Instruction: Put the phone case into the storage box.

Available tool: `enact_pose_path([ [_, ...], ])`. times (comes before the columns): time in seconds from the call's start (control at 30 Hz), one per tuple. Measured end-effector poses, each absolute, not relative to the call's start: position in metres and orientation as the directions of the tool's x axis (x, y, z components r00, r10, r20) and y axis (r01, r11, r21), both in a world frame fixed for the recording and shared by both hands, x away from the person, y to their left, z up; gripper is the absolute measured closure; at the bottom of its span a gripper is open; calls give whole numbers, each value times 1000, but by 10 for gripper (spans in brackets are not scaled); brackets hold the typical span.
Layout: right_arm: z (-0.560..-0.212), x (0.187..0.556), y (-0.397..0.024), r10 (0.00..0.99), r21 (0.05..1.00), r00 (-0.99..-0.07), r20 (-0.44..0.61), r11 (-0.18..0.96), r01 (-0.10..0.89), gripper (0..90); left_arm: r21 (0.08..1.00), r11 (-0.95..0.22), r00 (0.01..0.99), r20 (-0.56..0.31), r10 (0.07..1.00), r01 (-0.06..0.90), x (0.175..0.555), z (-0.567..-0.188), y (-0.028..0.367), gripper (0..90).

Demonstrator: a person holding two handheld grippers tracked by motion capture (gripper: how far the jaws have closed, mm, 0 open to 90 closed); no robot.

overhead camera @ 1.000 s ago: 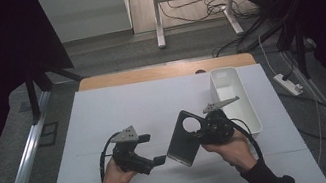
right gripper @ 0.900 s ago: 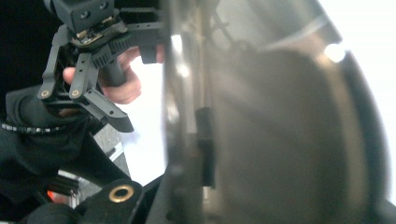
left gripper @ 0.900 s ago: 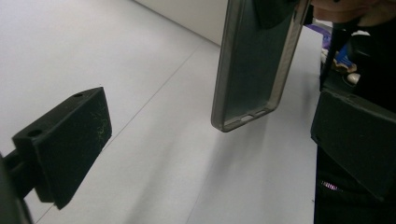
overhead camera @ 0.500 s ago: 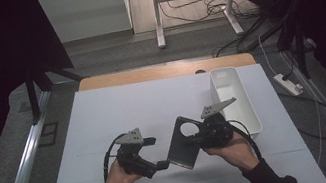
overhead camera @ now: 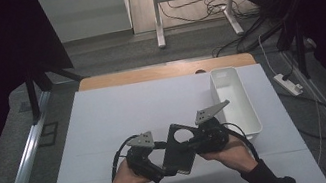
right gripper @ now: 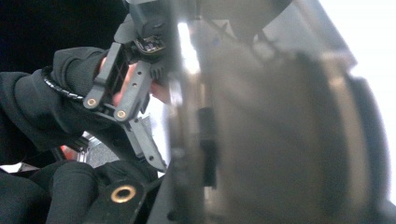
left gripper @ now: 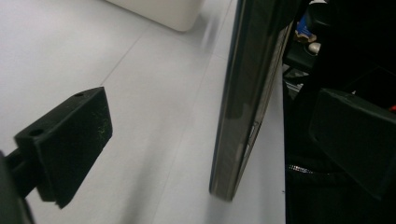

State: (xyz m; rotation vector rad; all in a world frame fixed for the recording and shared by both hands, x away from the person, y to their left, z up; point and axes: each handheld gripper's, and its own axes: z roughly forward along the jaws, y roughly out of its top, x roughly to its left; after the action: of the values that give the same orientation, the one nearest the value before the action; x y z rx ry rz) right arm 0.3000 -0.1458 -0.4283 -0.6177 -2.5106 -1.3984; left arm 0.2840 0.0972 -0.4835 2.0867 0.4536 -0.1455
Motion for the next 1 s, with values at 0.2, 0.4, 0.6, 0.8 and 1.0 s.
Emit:
enact_pose_path([
  [0.2,-428,298,-142,228,766,-901,370,474,435,858,806,-482,937,-267,225,345,280,-481,95,205],
  [0.4,-428,297,-141,208,769,-906,368,479,422,858,805,-485,939,-290,183,343,281,-481,97,501],
  [0.6,-428,297,-141,192,769,-906,377,480,422,858,802,-498,942,-311,125,331,282,-482,99,696],
  [0.8,-428,296,-140,159,775,-916,369,491,398,852,798,-516,944,-324,67,311,283,-481,99,837],
  [1.0,-429,297,-140,157,781,-919,363,486,392,826,792,-532,949,-302,88,301,282,-479,99,843],
])
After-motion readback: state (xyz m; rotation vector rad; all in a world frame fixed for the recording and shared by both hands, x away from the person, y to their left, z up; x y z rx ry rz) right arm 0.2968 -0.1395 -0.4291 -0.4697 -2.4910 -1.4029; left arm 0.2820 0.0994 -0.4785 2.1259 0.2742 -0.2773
